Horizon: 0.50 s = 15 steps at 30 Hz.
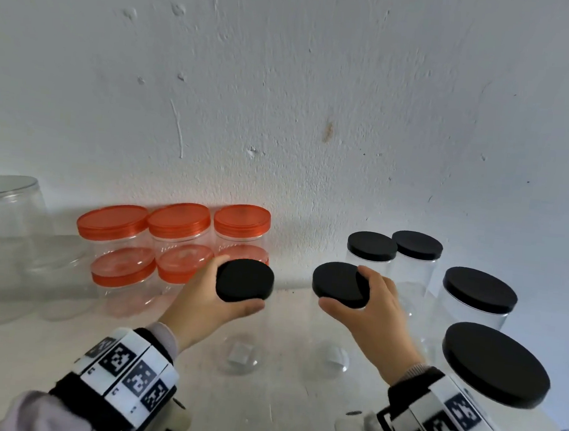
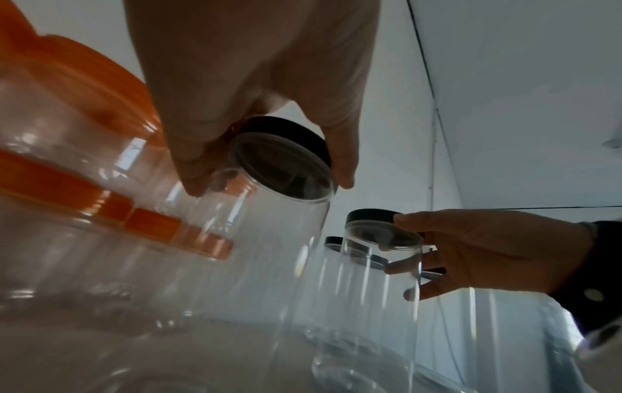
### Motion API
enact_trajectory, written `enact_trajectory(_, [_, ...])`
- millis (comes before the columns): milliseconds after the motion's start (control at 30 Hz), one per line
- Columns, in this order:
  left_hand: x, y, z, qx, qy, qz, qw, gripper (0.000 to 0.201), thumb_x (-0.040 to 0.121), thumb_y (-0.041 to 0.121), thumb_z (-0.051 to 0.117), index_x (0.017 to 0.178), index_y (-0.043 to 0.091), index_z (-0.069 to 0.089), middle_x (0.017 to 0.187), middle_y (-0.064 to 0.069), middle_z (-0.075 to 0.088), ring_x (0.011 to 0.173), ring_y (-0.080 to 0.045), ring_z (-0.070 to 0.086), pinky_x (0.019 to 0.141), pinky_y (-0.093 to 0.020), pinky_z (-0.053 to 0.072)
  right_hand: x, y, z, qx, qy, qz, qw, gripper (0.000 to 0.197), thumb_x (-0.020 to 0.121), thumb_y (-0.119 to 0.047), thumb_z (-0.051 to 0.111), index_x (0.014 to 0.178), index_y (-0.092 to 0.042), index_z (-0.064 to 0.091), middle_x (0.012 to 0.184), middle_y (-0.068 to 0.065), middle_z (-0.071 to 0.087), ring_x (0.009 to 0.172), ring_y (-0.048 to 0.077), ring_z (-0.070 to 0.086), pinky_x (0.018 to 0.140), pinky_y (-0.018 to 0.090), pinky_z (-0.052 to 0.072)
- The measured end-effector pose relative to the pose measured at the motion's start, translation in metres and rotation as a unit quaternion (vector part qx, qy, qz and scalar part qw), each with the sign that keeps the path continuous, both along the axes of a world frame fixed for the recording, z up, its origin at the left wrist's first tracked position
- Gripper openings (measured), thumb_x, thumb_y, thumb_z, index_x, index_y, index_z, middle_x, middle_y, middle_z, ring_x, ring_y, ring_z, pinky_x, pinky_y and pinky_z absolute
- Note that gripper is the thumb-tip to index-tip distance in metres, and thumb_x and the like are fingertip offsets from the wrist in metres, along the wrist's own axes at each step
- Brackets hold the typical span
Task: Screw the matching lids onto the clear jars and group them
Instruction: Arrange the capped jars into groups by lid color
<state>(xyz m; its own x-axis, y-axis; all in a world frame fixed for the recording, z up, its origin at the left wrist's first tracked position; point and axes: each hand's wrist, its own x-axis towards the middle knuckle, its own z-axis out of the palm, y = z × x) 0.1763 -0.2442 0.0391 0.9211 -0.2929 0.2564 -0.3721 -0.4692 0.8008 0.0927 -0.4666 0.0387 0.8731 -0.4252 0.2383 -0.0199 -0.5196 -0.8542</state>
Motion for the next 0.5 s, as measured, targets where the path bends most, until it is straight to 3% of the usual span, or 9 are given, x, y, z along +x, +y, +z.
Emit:
enact_trajectory(100, [0.018, 0.006, -0.001, -0.018, -0.013, 0.040, 0.999, 0.084, 0.063, 0.039, 0.086, 0.132, 0.021, 0.041, 0.112, 0.013, 0.050, 0.103, -0.008, 0.051, 0.074, -0.012, 0.039, 0.033, 0.008, 0.008, 0.015, -0.025, -0.002, 1.000, 0.079, 0.075, -0.032, 0.078, 0.140, -0.016, 0.035, 0.128, -0.002, 0.037, 0.101, 0.010, 0.043, 0.083, 0.020, 0.036])
enact_trajectory(200, [0.031, 0.010, -0.003, -0.030, -0.012, 0.074, 0.997, 0.083, 0.061, 0.039, 0.087, 0.129, 0.016, 0.044, 0.121, 0.002, 0.054, 0.111, -0.017, 0.054, 0.090, -0.033, 0.049, 0.071, 0.015, 0.013, 0.005, -0.032, -0.002, 0.999, 0.083, 0.078, -0.031, 0.076, 0.144, -0.011, 0.030, 0.135, 0.003, 0.033, 0.105, 0.011, 0.040, 0.089, 0.019, 0.033])
enact_trajectory(267, [0.037, 0.013, -0.004, -0.038, -0.001, 0.083, 0.996, 0.083, 0.061, 0.040, 0.087, 0.129, 0.016, 0.044, 0.122, -0.001, 0.054, 0.110, -0.018, 0.054, 0.093, -0.040, 0.050, 0.096, 0.019, 0.013, 0.001, -0.027, 0.003, 1.000, 0.082, 0.080, -0.031, 0.074, 0.144, -0.010, 0.028, 0.137, 0.005, 0.031, 0.111, 0.015, 0.042, 0.091, 0.019, 0.031])
enact_trajectory(400, [0.042, 0.013, -0.009, -0.039, 0.001, 0.077, 0.996, 0.086, 0.062, 0.039, 0.086, 0.131, 0.016, 0.040, 0.123, -0.001, 0.050, 0.111, -0.017, 0.052, 0.092, -0.035, 0.049, 0.133, 0.021, 0.008, -0.012, -0.006, 0.009, 1.000, 0.078, 0.082, -0.030, 0.072, 0.143, -0.007, 0.028, 0.140, 0.010, 0.029, 0.121, 0.027, 0.043, 0.102, 0.031, 0.037])
enact_trajectory(500, [0.043, 0.014, -0.012, -0.034, 0.002, 0.074, 0.997, 0.087, 0.063, 0.041, 0.085, 0.132, 0.019, 0.037, 0.126, 0.001, 0.047, 0.114, -0.016, 0.049, 0.090, -0.030, 0.045, 0.153, 0.021, 0.006, -0.017, 0.008, 0.003, 1.000, 0.077, 0.082, -0.028, 0.072, 0.141, -0.005, 0.028, 0.139, 0.012, 0.029, 0.122, 0.032, 0.042, 0.103, 0.039, 0.039])
